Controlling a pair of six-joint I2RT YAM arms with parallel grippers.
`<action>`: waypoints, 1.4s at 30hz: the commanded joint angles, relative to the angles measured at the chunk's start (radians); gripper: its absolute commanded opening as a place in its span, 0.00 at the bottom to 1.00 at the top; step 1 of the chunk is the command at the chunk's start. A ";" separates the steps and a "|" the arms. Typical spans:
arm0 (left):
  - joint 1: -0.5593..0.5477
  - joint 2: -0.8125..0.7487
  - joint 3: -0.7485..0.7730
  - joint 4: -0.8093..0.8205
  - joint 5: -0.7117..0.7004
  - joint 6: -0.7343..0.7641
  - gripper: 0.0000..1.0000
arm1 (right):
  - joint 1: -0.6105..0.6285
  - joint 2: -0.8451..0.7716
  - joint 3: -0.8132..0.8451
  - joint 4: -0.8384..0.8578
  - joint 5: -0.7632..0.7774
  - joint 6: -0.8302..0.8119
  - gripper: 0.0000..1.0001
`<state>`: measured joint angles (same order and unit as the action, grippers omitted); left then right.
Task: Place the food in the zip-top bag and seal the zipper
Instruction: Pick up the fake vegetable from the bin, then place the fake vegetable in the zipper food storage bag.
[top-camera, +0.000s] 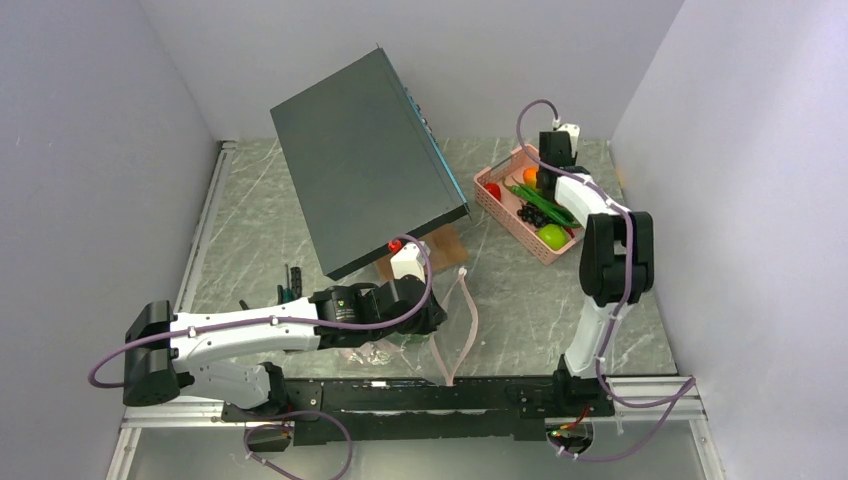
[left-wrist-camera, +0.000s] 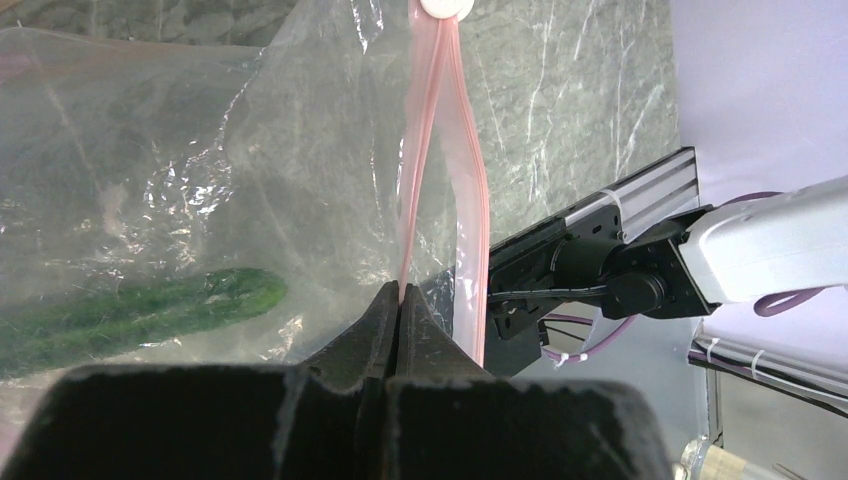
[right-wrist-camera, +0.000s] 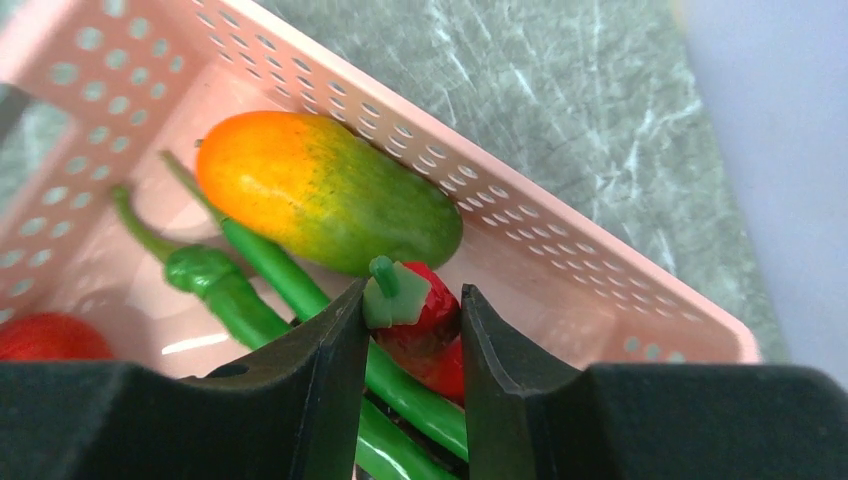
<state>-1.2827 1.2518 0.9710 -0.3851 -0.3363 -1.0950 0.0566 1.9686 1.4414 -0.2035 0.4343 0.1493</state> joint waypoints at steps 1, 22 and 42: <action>-0.004 -0.022 0.023 0.045 0.013 -0.019 0.00 | 0.037 -0.233 -0.026 0.022 0.064 0.043 0.00; 0.000 -0.028 -0.017 0.158 0.033 -0.070 0.00 | 0.038 -1.077 -0.418 -0.075 -0.544 0.622 0.00; 0.011 -0.084 -0.058 0.265 0.037 -0.130 0.00 | 0.074 -1.493 -0.746 0.033 -1.020 0.958 0.00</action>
<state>-1.2800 1.1988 0.9180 -0.1959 -0.3077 -1.1961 0.1238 0.4812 0.7273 -0.2199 -0.5575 1.0611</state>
